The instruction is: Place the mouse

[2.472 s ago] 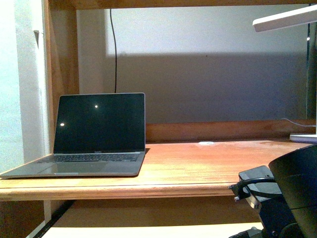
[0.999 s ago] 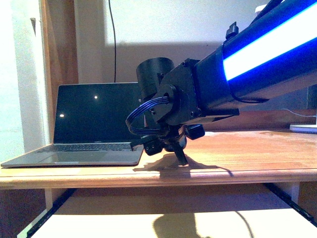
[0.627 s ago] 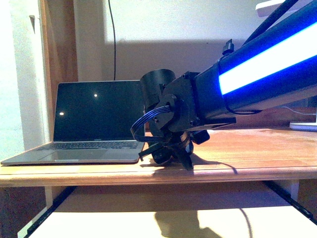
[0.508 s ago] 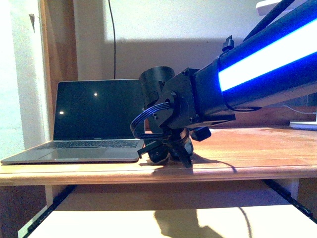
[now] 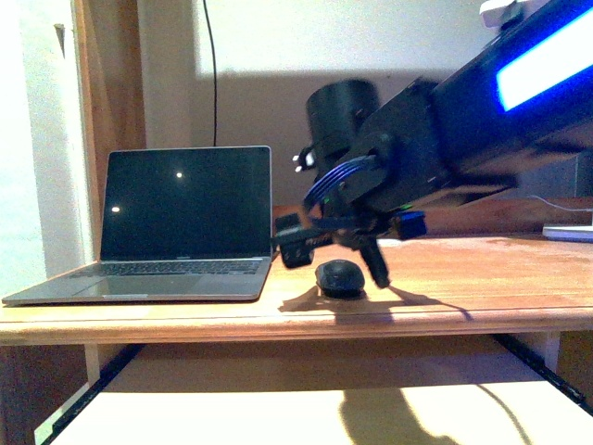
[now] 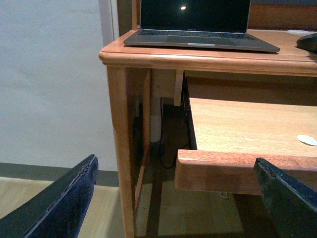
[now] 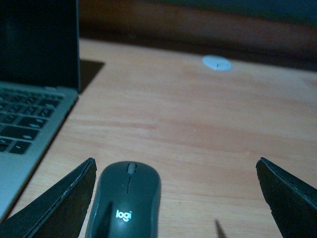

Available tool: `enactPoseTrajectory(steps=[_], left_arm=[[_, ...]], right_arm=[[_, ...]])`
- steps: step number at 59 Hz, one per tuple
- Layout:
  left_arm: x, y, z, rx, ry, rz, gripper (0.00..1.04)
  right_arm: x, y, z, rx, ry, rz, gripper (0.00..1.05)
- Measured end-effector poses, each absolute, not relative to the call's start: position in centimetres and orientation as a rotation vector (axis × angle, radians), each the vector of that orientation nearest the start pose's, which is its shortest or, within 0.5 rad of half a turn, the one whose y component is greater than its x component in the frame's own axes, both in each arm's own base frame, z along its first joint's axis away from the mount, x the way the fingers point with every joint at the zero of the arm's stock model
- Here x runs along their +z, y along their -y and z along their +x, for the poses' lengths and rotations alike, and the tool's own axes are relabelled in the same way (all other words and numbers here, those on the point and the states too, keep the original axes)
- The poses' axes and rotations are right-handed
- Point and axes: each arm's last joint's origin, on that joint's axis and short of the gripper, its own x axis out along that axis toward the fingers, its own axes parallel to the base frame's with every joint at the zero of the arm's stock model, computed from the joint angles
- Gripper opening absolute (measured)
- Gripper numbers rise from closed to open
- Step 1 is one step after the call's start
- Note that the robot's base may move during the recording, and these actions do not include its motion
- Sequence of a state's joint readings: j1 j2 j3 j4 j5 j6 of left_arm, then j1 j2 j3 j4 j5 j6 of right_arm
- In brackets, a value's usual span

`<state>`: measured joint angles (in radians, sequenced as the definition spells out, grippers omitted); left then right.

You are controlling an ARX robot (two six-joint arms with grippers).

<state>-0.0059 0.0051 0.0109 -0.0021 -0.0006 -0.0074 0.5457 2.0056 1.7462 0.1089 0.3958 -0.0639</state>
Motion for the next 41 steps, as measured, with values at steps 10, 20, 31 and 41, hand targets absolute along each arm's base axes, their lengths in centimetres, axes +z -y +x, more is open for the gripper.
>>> enactPoseTrajectory(steps=[10,20,31,41], left_arm=[[16.7,0.1,9.7,-0.005,0.004,-0.007,0.97],[16.7,0.1,9.7,-0.005,0.004,-0.007,0.97],[16.7,0.1,9.7,-0.005,0.004,-0.007,0.97],[16.7,0.1,9.7,-0.005,0.004,-0.007,0.97]], right_arm=[[34.0,-17.0,36.0,0.289,-0.029,-0.023,0.97],[29.9,-11.5,31.1,0.397,-0.082,-0.006,0.97],[24.5,-7.1,25.8,0.463,-0.194,0.004,0.97],[21.6,-4.2,22.2,0.449,-0.260,0.024,0.97]])
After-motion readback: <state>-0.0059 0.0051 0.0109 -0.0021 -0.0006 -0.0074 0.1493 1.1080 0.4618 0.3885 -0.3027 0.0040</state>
